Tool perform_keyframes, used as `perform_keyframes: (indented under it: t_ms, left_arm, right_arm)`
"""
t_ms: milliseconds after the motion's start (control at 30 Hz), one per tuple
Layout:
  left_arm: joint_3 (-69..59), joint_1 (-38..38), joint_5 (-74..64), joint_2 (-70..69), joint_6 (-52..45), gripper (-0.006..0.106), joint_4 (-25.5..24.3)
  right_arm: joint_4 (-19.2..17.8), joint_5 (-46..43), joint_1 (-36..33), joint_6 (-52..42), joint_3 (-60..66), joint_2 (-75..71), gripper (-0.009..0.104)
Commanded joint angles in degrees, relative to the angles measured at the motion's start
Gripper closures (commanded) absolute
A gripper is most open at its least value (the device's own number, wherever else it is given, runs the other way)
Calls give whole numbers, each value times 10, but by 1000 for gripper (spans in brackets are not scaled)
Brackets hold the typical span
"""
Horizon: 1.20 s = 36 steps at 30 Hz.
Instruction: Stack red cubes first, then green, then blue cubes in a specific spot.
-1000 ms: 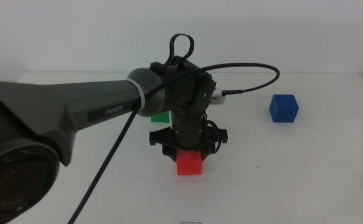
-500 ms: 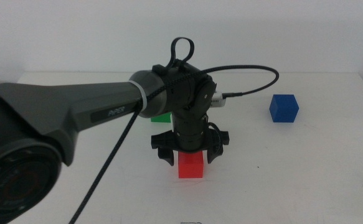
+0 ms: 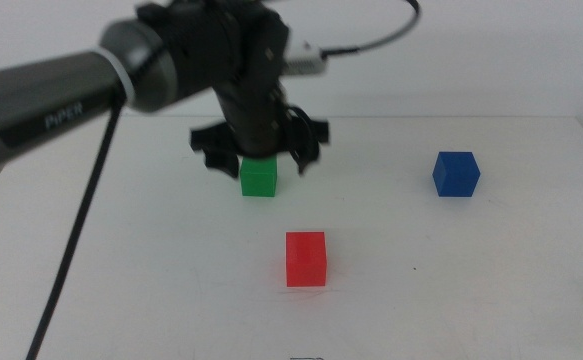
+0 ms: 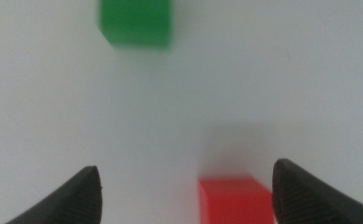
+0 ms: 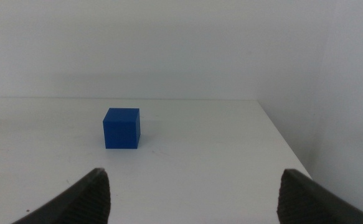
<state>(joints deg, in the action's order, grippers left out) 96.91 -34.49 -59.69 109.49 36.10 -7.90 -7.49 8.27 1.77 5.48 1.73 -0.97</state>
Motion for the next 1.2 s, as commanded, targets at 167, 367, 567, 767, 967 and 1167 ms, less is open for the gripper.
perform_keyframes:
  t_ms: [167, 367, 567, 767, 967, 1167]
  left_arm:
    - [128, 63, -27, 36, -78, 7, 18]
    - [195, 85, -33, 99, -115, 7, 31]
    - [221, 92, -24, 136, -126, 7, 35]
    - [224, 97, 9, 152, -146, 7, 51]
    - [223, 102, 29, 169, -154, 7, 55]
    - [223, 107, 60, 186, -158, 7, 56]
  right_arm:
    - [-8, -44, 2, -7, -11, -9, 4]
    - [-8, -44, 2, -7, -11, -9, 4]
    - [-8, -44, 2, -7, -11, -9, 4]
    - [-8, -44, 2, -7, -11, -9, 4]
    - [-8, -44, 2, -7, -11, -9, 4]
    - [-8, -44, 2, -7, -11, -9, 4]
